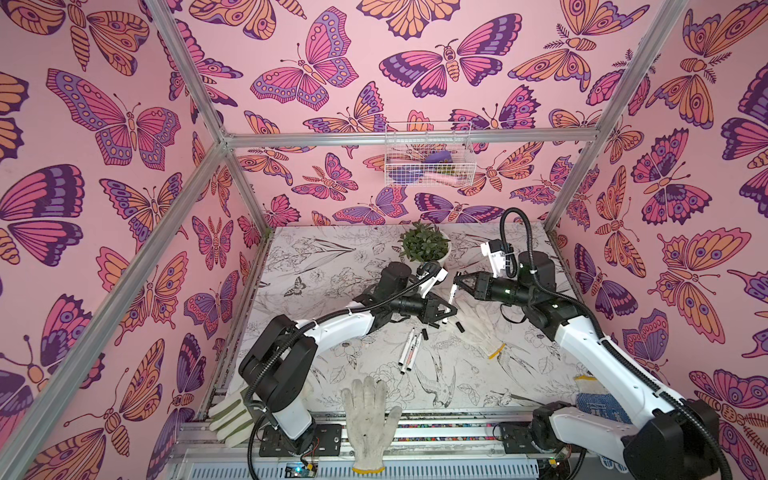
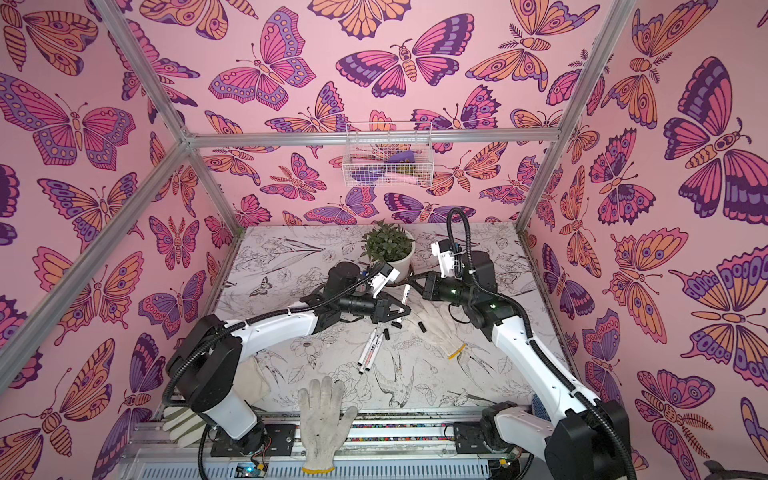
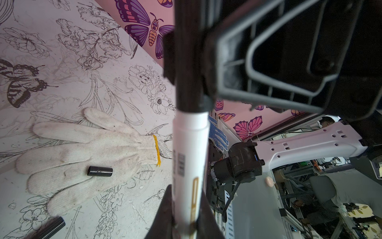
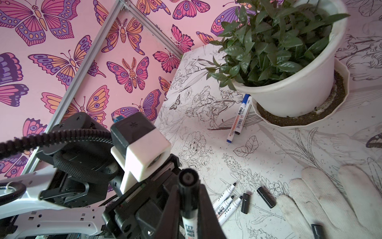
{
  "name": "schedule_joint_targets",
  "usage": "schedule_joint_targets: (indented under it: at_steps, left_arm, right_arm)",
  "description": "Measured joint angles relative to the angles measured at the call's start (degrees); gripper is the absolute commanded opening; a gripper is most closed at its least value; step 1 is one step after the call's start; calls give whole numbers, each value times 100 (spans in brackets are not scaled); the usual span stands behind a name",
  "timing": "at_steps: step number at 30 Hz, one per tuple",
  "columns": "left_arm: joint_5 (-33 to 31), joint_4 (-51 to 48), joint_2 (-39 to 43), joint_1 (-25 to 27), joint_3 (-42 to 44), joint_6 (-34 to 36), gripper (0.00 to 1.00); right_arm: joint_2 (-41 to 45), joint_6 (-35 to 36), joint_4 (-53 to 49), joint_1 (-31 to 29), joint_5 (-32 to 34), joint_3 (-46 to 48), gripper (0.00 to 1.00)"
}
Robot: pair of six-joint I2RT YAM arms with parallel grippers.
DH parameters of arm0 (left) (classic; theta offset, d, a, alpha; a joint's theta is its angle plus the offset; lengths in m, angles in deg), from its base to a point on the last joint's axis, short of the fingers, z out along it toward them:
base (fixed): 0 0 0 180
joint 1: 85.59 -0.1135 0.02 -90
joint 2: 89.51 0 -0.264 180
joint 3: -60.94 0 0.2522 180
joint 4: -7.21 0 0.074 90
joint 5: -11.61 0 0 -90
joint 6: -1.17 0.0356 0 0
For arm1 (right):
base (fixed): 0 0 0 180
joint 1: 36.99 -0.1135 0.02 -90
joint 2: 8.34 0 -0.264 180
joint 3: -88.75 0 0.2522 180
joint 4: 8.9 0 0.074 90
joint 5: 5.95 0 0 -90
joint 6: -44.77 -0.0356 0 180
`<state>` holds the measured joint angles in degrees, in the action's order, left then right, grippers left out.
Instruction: Insert the pens into the pen caps
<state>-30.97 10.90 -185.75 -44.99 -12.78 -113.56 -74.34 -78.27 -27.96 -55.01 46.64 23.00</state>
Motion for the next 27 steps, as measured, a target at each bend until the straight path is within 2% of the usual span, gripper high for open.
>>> schedule_joint_targets:
  at_steps: [8,17,27]
  left_arm:
    - [160,-203,-22,-11,0,2,0]
    - [365,-304,-179,-11,-87,-2,0]
    - [251,-358,-192,-11,-179,11,0]
  right_arm:
    - [66,105,-66,-4,-17,140,0]
    - [173,560,-413,-68,339,149,0]
    - [155,-251,2,48,282,282,0]
